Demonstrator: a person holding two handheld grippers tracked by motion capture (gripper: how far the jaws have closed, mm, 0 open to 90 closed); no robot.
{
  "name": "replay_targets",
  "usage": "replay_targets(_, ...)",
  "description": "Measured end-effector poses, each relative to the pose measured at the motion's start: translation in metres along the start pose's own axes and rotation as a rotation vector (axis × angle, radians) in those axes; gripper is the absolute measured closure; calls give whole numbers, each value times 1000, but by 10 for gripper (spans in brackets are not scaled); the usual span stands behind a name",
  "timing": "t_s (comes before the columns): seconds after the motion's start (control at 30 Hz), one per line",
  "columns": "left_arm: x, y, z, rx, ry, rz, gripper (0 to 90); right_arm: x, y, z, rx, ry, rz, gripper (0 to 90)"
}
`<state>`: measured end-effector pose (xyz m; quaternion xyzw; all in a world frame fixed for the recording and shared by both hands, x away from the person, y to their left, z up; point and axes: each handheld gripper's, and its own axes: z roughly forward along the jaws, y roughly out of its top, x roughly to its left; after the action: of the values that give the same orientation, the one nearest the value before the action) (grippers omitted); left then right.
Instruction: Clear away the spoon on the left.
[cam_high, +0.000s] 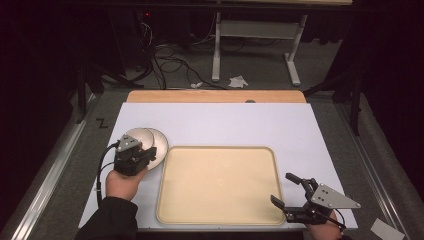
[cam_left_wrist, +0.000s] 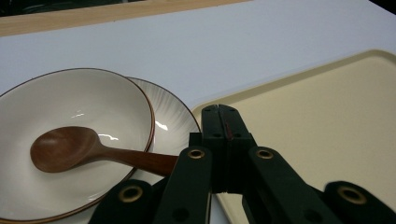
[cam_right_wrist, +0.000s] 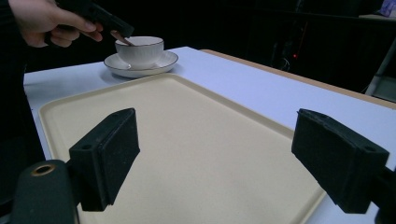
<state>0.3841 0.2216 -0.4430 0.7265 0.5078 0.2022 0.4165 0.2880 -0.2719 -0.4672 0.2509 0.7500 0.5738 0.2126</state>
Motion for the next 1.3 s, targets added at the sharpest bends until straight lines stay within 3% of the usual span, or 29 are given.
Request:
replay_targets(0.47, 3, -17, -24, -7, -14, 3, 900, 1, 0, 0, -5, 6, -4, 162)
replay_targets(0.73, 11, -25, -48, -24, -4, 0, 898, 1, 0, 0, 1, 1, -8, 162)
replay_targets(0.8, 6, -26, -53, -50, -7, 3, 898, 2, 0, 1, 2, 0, -9, 162)
replay_targets(0.9, -15, -26, -59, -99, -39, 23, 898, 2, 1, 2, 0, 2, -14, 162)
replay_targets(0.93, -15, -26, -59, -99, -39, 23, 897, 2, 1, 2, 0, 2, -14, 162)
replay_targets(1.0, -33, -26, -56, -108, -46, 47, 896, 2, 1, 2, 3, 2, -14, 162)
replay_targets(1.03, -47, -26, -48, -95, -28, 61, 896, 3, 1, 2, 6, 0, -9, 162)
replay_targets(1.07, -51, -27, -44, -85, -10, 65, 896, 3, 1, 2, 5, 6, -11, 162)
replay_targets(1.17, -52, -29, -32, -55, 24, 46, 894, 3, 1, 1, 3, 3, -16, 162)
replay_targets(1.3, -48, -31, -32, -46, 64, 40, 893, 0, 0, -1, -2, -1, -6, 162)
